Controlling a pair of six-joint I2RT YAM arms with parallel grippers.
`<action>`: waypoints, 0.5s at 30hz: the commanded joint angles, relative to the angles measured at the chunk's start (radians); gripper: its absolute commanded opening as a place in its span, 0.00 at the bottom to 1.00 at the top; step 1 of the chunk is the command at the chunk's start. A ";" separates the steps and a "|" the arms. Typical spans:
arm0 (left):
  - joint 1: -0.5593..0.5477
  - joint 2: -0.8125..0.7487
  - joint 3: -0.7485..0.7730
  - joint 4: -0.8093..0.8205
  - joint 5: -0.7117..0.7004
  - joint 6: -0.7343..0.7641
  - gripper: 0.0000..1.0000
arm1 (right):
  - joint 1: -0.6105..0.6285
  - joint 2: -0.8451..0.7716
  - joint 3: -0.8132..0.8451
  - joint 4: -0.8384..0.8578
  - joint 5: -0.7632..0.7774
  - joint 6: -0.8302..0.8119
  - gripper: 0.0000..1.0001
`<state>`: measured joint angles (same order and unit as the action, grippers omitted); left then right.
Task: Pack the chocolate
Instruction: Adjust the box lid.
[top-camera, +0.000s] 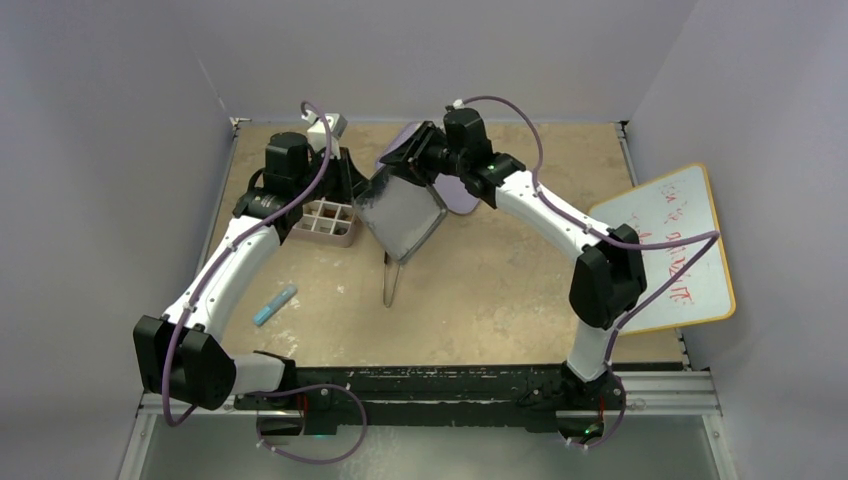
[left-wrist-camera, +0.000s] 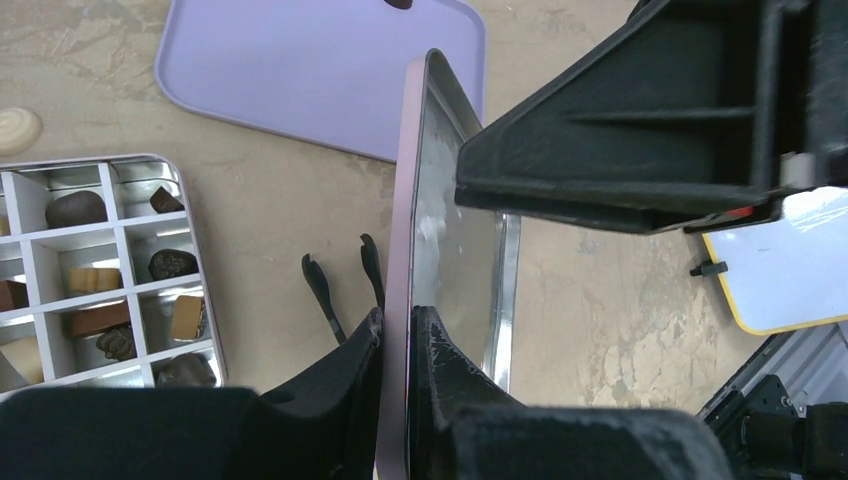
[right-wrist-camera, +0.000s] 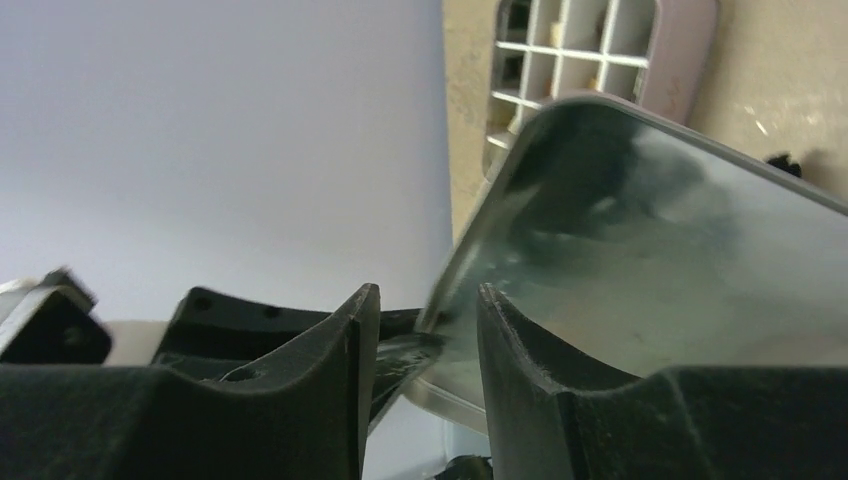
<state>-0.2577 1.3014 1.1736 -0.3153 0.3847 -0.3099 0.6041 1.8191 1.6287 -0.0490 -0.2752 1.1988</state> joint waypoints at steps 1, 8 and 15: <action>0.000 0.002 0.020 0.058 -0.011 0.016 0.01 | 0.006 0.007 0.054 -0.141 0.082 0.086 0.43; 0.000 0.004 0.017 0.056 -0.001 0.016 0.01 | 0.011 0.085 0.141 -0.189 0.086 0.159 0.43; 0.000 0.007 0.009 0.059 0.002 0.024 0.01 | 0.015 0.121 0.143 -0.082 0.018 0.186 0.40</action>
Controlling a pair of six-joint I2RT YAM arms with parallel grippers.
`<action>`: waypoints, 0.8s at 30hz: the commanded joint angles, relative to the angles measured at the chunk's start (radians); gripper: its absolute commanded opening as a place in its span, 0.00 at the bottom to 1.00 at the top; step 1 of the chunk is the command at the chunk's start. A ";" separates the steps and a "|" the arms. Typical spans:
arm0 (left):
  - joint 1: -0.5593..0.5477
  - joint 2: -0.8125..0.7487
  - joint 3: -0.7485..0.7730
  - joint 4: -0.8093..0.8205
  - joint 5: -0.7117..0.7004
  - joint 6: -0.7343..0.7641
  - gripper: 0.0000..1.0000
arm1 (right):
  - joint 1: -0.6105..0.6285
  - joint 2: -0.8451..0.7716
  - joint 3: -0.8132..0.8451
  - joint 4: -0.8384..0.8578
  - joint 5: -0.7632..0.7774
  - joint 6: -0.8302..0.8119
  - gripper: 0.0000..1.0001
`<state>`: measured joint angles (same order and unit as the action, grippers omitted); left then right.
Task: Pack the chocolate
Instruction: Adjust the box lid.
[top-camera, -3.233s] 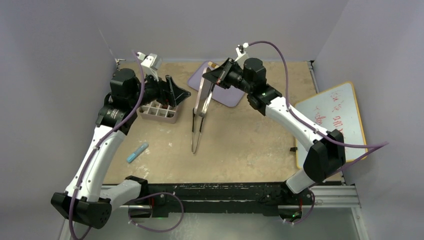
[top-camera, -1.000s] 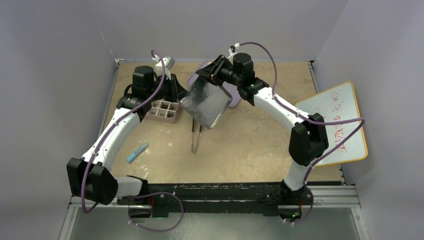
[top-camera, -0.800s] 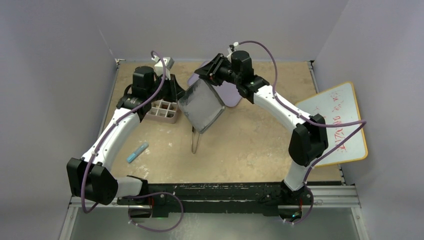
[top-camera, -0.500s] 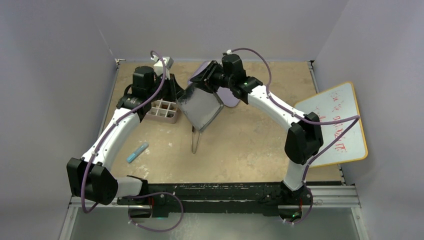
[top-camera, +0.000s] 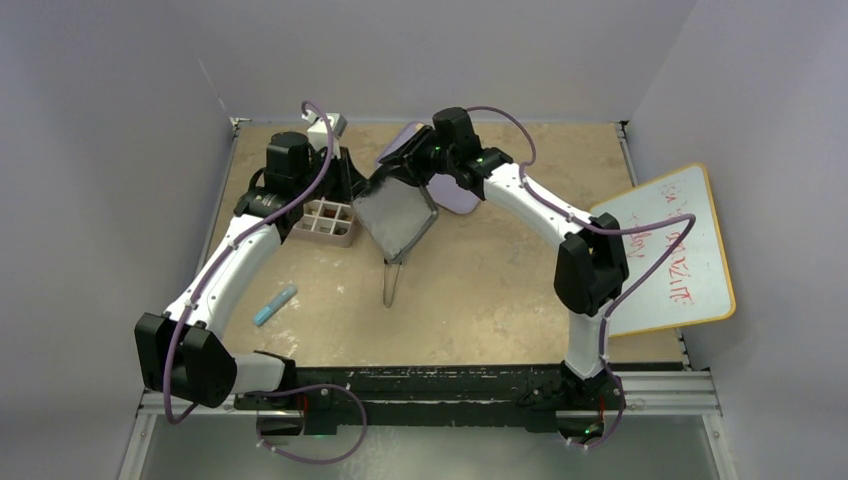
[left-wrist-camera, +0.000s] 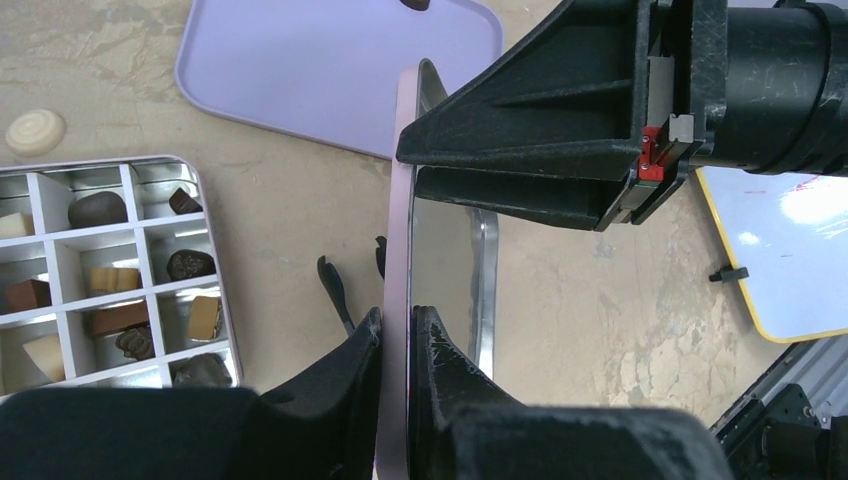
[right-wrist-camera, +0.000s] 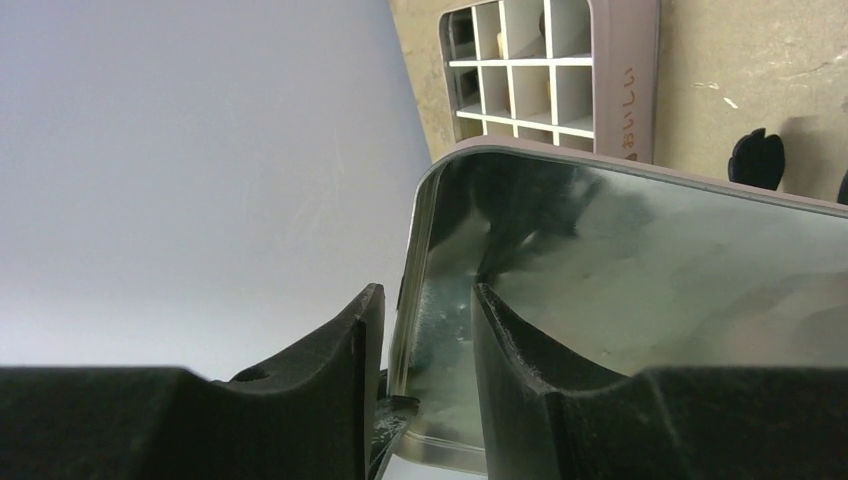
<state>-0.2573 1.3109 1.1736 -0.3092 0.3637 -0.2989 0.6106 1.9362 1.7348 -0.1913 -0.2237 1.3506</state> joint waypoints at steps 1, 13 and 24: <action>0.000 -0.003 0.009 0.054 0.024 0.014 0.01 | 0.010 0.008 0.042 0.061 -0.036 0.037 0.39; 0.000 -0.014 0.037 0.039 0.051 0.017 0.04 | 0.016 0.010 0.026 0.156 -0.083 -0.005 0.01; 0.123 0.040 0.204 -0.158 -0.074 -0.073 0.47 | 0.004 0.069 -0.089 0.885 -0.245 -0.073 0.00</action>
<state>-0.2356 1.3155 1.2850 -0.3969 0.3206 -0.3012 0.6212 1.9503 1.6802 0.2375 -0.3477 1.2980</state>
